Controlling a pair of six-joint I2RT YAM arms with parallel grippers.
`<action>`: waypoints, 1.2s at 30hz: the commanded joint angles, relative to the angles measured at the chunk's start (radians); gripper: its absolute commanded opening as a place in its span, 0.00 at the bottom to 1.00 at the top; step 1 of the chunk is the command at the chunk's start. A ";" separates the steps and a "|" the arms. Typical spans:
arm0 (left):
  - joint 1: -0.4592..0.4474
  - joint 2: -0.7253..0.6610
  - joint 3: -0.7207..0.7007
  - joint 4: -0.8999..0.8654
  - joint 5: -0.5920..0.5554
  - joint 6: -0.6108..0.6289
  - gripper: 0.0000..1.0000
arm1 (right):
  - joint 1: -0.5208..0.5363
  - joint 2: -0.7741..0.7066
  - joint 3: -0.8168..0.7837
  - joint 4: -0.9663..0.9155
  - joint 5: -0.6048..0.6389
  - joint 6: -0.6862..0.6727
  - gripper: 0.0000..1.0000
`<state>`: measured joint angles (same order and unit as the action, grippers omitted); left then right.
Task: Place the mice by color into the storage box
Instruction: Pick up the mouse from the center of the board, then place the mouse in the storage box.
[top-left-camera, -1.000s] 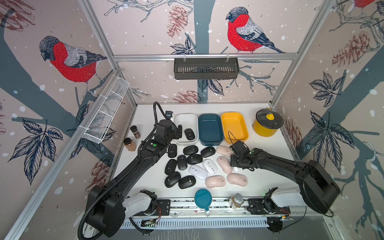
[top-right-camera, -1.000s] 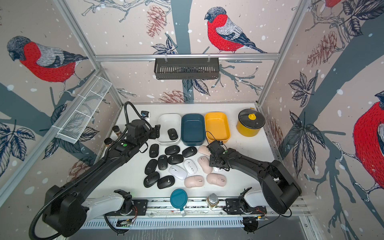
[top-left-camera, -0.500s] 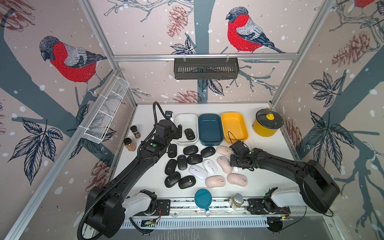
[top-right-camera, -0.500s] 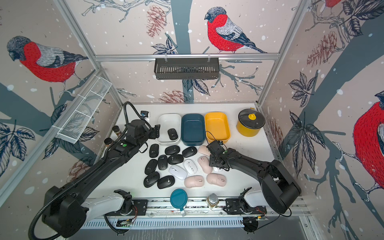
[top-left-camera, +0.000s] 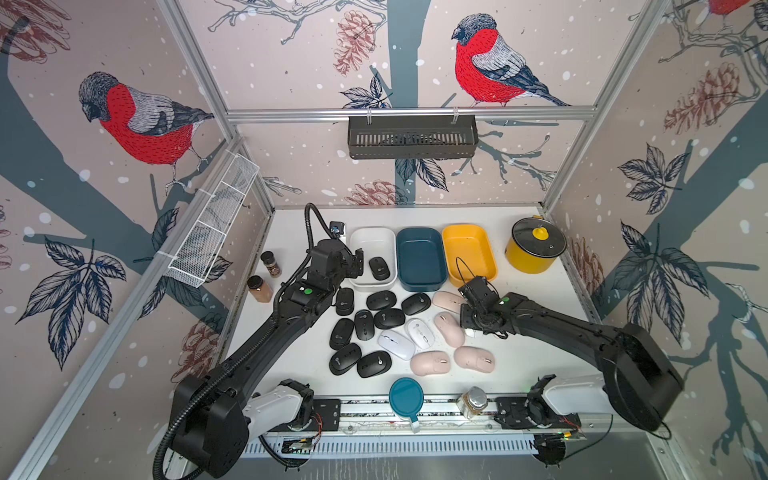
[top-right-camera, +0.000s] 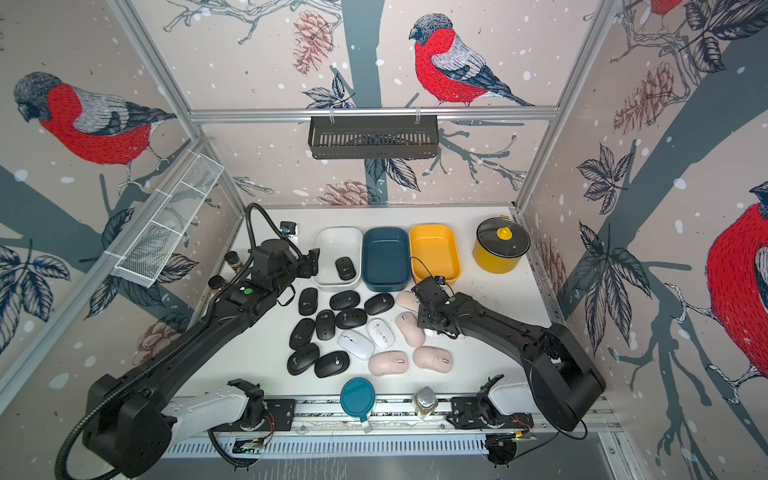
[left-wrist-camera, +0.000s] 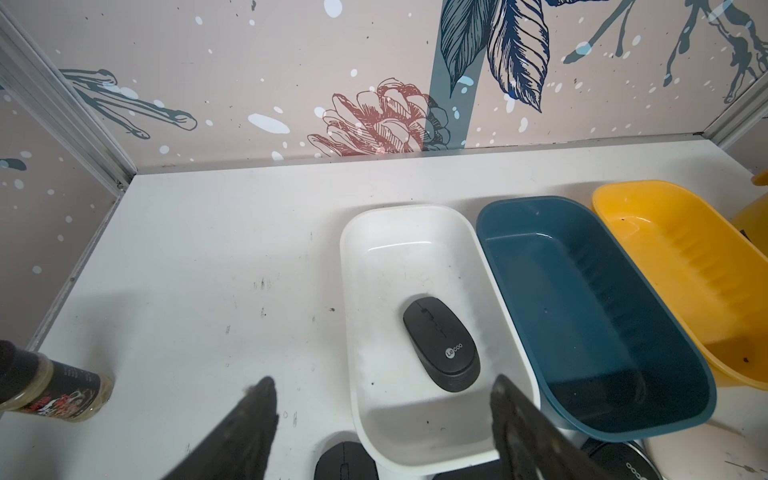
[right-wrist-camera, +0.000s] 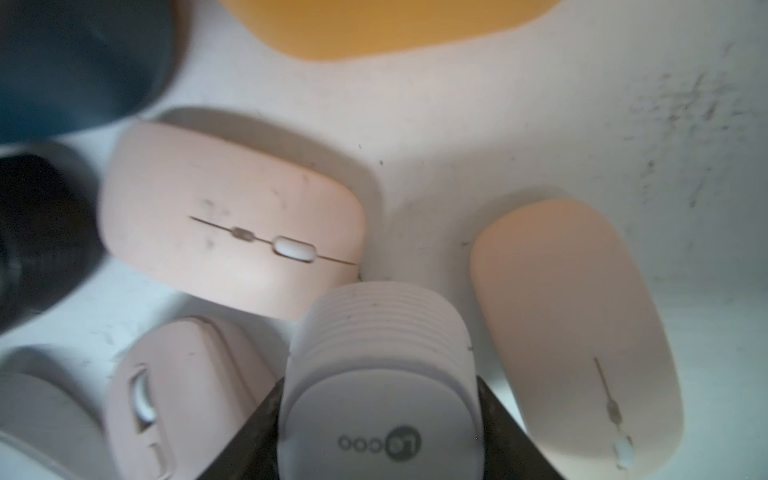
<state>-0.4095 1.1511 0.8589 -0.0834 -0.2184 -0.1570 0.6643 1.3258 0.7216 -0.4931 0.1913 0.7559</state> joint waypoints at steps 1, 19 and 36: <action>-0.002 -0.002 0.005 0.016 -0.017 0.007 0.79 | 0.001 -0.044 0.051 -0.052 0.026 0.006 0.60; -0.002 -0.014 0.006 0.013 -0.024 0.013 0.79 | -0.011 0.122 0.396 0.040 0.035 -0.136 0.61; -0.002 -0.031 -0.002 0.025 -0.068 0.028 0.80 | 0.019 0.341 0.521 0.193 0.008 -0.148 0.61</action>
<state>-0.4095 1.1263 0.8581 -0.0834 -0.2661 -0.1455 0.6796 1.6463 1.2213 -0.3408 0.2005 0.6224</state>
